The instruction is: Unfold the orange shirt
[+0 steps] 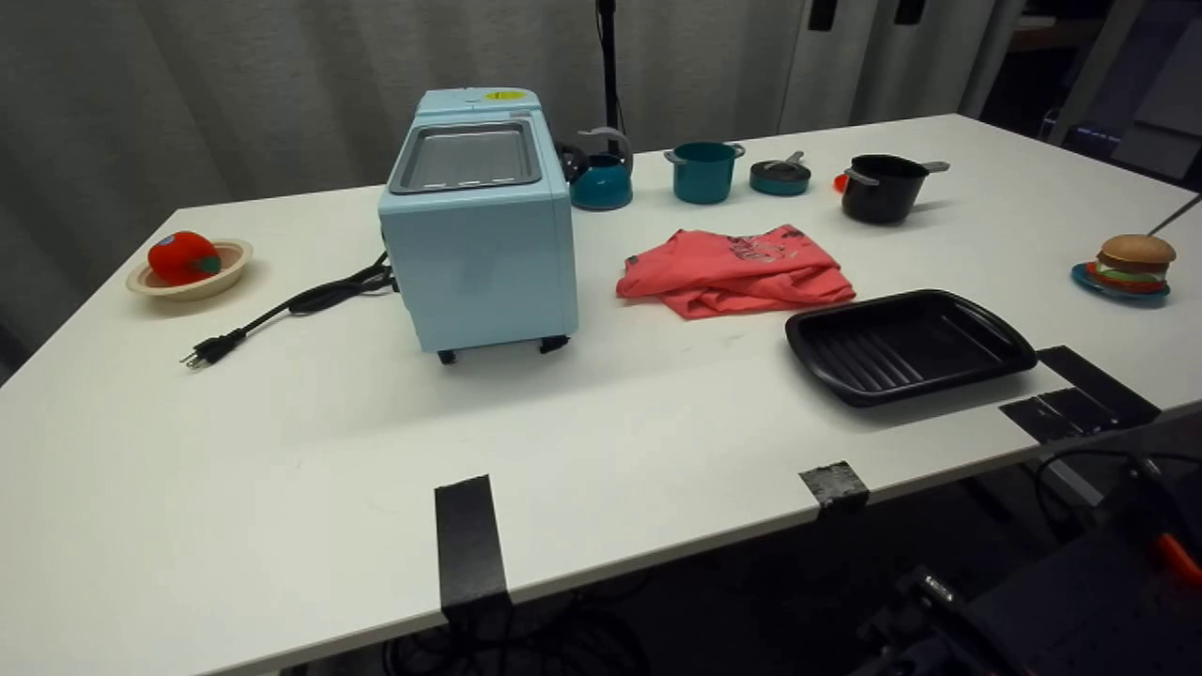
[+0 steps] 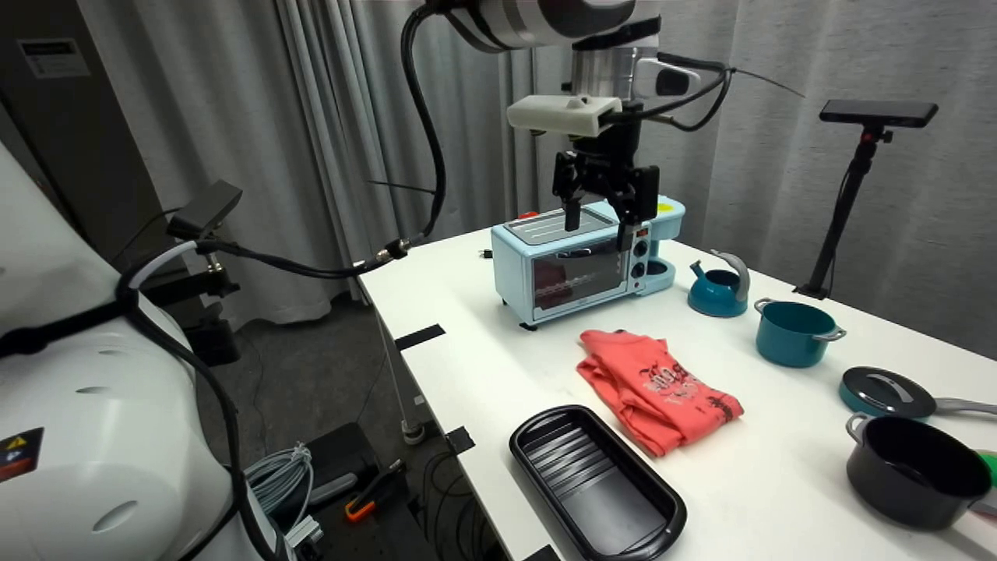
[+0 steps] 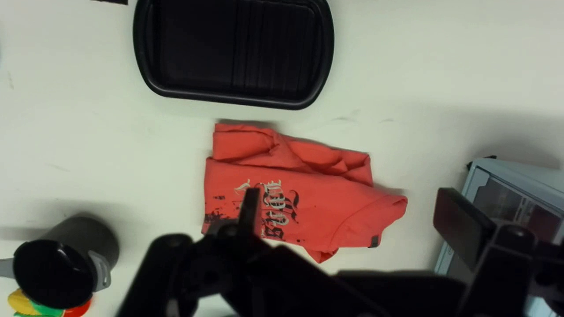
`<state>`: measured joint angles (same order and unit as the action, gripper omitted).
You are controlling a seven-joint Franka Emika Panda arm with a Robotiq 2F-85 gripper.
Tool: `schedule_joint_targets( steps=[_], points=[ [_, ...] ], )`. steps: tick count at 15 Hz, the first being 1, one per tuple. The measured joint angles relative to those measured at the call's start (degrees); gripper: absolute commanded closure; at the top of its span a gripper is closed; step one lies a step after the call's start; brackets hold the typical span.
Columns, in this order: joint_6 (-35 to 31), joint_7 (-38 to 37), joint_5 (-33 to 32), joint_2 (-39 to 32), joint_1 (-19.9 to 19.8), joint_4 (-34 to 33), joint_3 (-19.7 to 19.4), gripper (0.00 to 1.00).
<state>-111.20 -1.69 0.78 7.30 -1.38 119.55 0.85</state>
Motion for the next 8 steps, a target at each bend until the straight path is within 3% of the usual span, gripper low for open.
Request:
schedule_joint_targets(
  steps=[8],
  points=[
    [-12.93, -6.56, 0.87, -11.81, 2.75, -3.65, 2.05, 0.0]
  ],
)
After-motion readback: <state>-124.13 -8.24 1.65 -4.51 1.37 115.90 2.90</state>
